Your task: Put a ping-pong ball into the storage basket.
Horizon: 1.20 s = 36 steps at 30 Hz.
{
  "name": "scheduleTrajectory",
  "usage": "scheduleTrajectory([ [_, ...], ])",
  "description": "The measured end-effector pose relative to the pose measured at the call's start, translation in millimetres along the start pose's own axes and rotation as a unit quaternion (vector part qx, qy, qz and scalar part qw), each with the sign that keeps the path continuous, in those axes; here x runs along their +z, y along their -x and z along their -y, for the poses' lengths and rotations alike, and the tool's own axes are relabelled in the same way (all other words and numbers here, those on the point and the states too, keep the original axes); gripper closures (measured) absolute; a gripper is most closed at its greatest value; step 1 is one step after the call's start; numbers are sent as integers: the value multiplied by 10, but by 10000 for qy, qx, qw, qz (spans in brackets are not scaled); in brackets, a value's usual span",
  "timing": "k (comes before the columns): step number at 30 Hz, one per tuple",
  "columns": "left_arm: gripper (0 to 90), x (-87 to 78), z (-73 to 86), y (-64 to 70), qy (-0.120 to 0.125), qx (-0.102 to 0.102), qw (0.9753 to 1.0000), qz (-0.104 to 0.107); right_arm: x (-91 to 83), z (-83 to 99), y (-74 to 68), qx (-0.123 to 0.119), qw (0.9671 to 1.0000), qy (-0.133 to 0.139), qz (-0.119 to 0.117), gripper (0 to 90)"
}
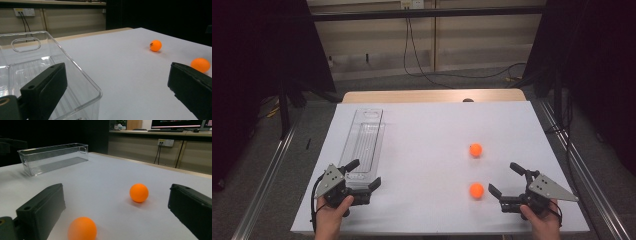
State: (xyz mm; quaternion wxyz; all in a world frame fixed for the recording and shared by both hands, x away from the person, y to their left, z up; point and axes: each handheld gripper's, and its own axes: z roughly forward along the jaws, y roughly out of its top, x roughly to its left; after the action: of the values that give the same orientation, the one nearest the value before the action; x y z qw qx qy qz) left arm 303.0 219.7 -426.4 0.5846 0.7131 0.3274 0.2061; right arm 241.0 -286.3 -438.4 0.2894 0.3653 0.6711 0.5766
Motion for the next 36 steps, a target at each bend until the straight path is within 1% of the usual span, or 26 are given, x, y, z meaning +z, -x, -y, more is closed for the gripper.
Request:
scheduleTrajectory([
  [5, 25, 10, 3, 8, -17, -58, 10000, 34, 12, 1, -5, -11, 10000, -6, -27, 7],
  [10, 25, 29, -4, 35, -33, -26, 9999, 97, 7, -4, -5, -22, 10000, 8, -46, 7],
  [11, 24, 35, -5, 49, -23, -81, 9999, 123, 7, -6, -2, -6, 10000, 21, -40, 7],
  [13, 24, 39, -11, 59, 13, -111, 9998, 147, 12, -5, 4, -3, 10000, 31, -35, 7],
  [16, 24, 46, -15, 63, -25, -85, 9999, 131, 24, -5, 11, 18, 10000, 32, -47, 7],
  [22, 23, 71, -29, 89, -30, -99, 9998, 170, 32, -15, 9, -3, 10000, 76, -53, 7],
  [23, 23, 76, -35, 99, -3, -153, 9997, 188, 37, -17, 13, -14, 10000, 74, -52, 7],
  [27, 23, 109, -61, 146, -6, -148, 9996, 236, 49, -19, 18, -11, 9999, 101, -64, 7],
  [32, 23, 157, -79, 182, -50, -86, 9995, 290, 56, -26, 22, -20, 9999, 123, -71, 7],
  [33, 23, 171, -81, 195, -59, -106, 9995, 303, 58, -26, 24, -19, 9999, 123, -77, 7],
  [36, 23, 215, -82, 215, -109, -40, 9993, 360, 59, -26, 25, -9, 9999, 125, -86, 7],
])
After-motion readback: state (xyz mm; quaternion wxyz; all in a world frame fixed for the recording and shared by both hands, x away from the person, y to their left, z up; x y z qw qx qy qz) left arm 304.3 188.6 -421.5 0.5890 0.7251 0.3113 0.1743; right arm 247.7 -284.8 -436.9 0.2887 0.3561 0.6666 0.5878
